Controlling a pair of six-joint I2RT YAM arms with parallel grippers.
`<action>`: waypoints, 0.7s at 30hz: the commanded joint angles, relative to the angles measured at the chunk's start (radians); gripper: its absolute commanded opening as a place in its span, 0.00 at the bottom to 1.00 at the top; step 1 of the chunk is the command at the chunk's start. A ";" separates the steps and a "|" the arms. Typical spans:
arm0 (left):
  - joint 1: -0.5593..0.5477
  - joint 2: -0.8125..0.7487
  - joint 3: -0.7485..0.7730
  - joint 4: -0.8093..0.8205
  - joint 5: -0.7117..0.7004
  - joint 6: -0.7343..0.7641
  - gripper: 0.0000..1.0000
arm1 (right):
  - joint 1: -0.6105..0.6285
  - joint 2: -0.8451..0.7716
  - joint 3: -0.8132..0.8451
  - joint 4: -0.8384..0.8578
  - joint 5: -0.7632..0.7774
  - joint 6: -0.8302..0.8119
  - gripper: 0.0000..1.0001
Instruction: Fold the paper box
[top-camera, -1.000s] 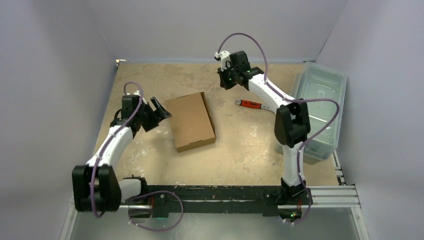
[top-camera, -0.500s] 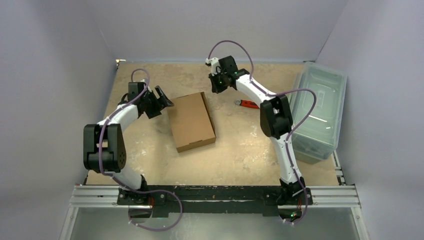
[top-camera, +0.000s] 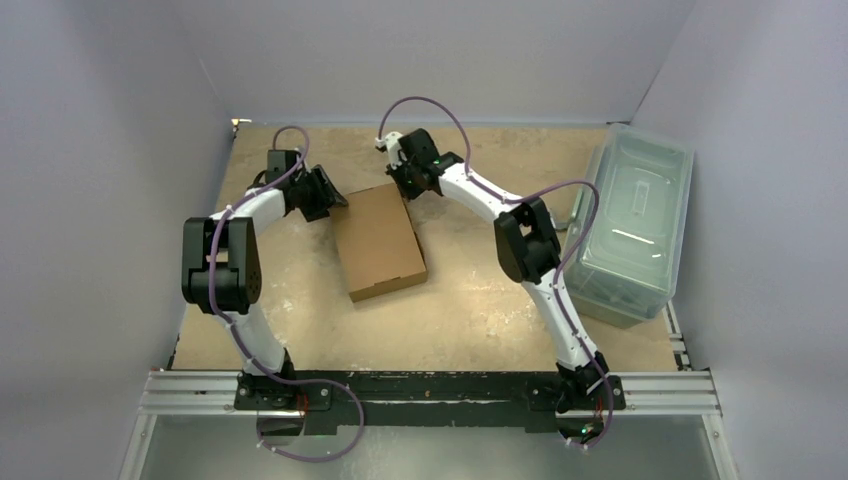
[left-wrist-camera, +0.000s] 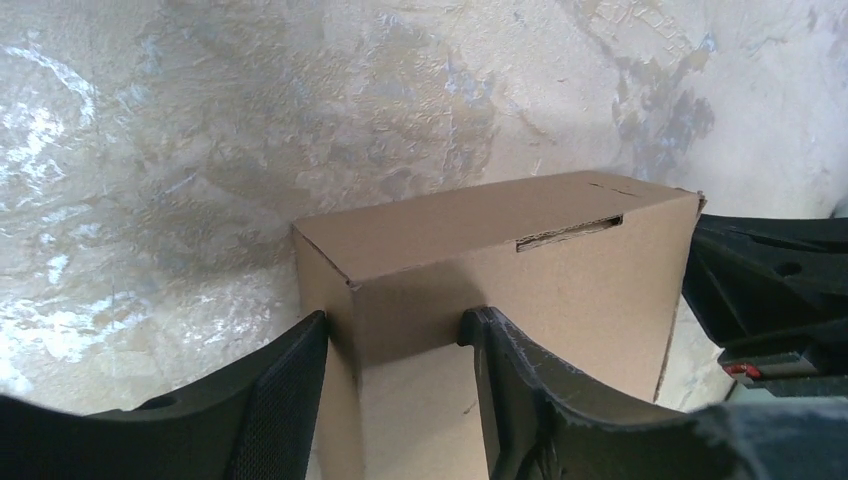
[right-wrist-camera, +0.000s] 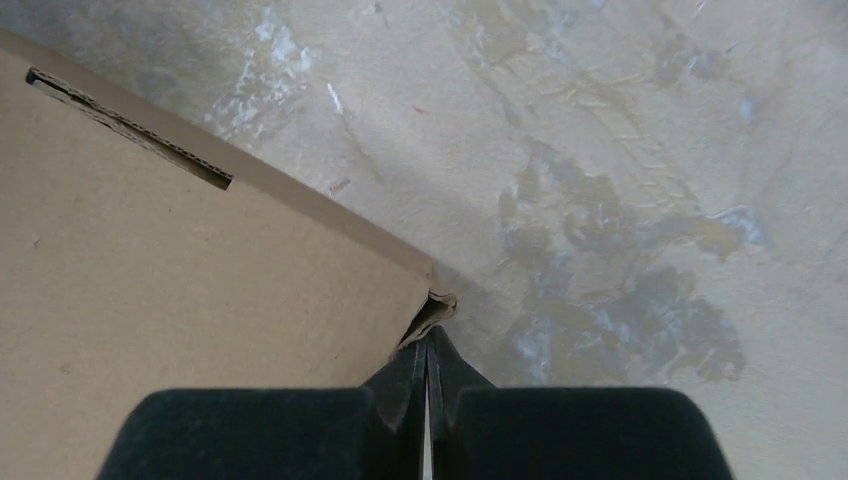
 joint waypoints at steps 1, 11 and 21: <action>-0.053 0.040 0.022 -0.006 0.031 0.038 0.49 | 0.113 -0.048 0.059 0.051 0.009 -0.038 0.00; -0.021 -0.113 0.005 -0.030 -0.043 0.033 0.65 | -0.019 -0.229 -0.168 0.084 0.103 -0.064 0.00; 0.018 -0.403 -0.124 -0.059 -0.036 0.026 0.72 | -0.007 -0.514 -0.628 0.135 -0.059 -0.045 0.00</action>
